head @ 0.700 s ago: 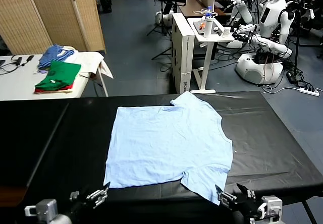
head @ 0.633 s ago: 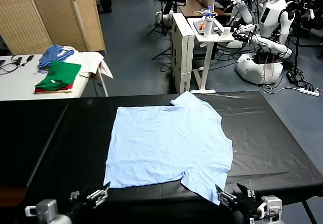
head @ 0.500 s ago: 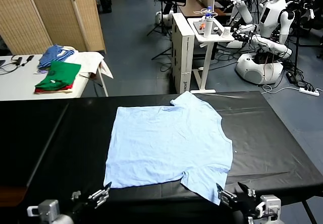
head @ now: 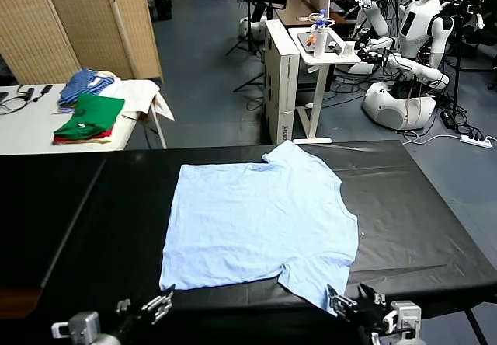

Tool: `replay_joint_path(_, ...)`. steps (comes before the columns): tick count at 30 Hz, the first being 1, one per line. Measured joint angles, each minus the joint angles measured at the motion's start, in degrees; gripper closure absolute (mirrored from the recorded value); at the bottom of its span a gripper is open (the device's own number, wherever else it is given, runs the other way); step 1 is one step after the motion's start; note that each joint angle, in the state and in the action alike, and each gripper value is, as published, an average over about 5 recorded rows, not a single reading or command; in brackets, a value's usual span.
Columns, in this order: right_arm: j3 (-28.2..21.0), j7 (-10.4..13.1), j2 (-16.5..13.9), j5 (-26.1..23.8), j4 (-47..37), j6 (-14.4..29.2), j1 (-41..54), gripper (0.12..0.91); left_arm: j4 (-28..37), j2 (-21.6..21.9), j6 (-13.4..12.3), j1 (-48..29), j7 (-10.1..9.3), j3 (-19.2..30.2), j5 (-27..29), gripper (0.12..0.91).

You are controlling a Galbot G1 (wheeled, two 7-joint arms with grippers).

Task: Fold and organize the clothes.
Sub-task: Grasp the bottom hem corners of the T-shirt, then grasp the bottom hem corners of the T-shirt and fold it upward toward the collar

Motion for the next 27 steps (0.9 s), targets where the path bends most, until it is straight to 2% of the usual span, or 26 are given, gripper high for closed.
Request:
replay_joint_path(3,0.4,0.1,-0.2,0.0,0.8,0.2,-0.7,0.885,0.1,0.0,-0.1,-0.1,0.02,0.1,0.0,0.815)
replay_joint_path(6,1.0,0.5,-0.4,0.0,2.0,-0.3,-1.7,0.885,0.0,-0.1,-0.4,-0.1,0.01,0.2,0.2,0.869)
replay_joint_path(11,1.6,1.1,-0.3,0.0,4.3,-0.8,-4.3,0.885,-1.0,-0.3,-0.8,0.8,-0.28,-0.1,1.1,0.884)
replay_joint_path(16,1.5,0.8,0.1,0.0,5.7,1.1,-5.8,0.885,-2.9,-0.8,-1.5,2.9,-0.95,-1.0,2.4,0.884)
replay_joint_path(23,1.9,-2.7,-1.3,0.2,3.9,6.6,-2.7,0.885,-6.3,-2.2,-2.8,6.6,-1.79,-2.5,2.7,0.884)
replay_joint_path(27,1.2,-4.3,-2.8,1.1,1.2,9.3,1.6,0.885,-6.7,-3.2,-4.9,6.8,-1.72,-2.6,4.1,0.884)
